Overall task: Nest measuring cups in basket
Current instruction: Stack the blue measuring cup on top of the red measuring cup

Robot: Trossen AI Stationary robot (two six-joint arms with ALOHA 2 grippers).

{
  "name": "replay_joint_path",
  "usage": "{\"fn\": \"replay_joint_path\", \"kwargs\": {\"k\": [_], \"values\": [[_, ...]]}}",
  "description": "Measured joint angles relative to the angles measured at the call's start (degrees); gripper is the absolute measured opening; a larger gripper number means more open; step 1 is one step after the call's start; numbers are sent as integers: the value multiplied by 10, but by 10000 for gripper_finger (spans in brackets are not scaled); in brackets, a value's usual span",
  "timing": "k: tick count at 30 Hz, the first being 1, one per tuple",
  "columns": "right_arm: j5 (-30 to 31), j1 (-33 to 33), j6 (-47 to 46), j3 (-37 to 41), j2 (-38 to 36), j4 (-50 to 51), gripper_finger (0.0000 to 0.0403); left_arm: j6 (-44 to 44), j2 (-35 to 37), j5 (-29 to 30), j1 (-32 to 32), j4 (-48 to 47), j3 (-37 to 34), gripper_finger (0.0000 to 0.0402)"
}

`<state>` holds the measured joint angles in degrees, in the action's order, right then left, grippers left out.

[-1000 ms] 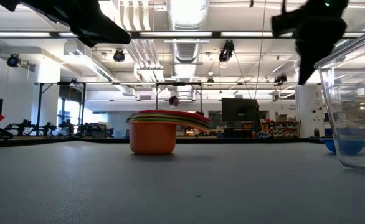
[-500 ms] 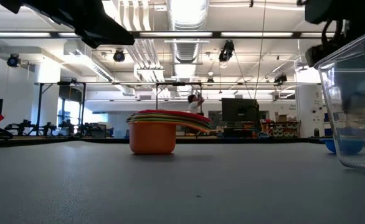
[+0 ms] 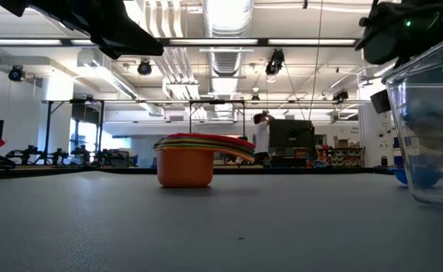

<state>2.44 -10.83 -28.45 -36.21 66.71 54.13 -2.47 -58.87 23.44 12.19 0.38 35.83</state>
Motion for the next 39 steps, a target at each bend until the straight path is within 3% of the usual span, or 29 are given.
{"fn": "replay_joint_path", "kwargs": {"k": [8,15,19,25,32,39], "values": [[37,1,13,0,46,-15,315,0,0,0,0,0,0,74],[35,1,26,-1,78,-29,306,0,0,0,0,0,0,74],[31,1,23,-2,87,-34,271,0,0,0,0,0,0,74],[36,1,30,-1,77,-41,187,0,-5,0,0,0,0,74],[61,1,32,-46,73,-36,29,0,-8,0,-1,1,0,74],[125,1,47,-158,74,-41,9,0,-8,0,-1,1,0,74]]}}
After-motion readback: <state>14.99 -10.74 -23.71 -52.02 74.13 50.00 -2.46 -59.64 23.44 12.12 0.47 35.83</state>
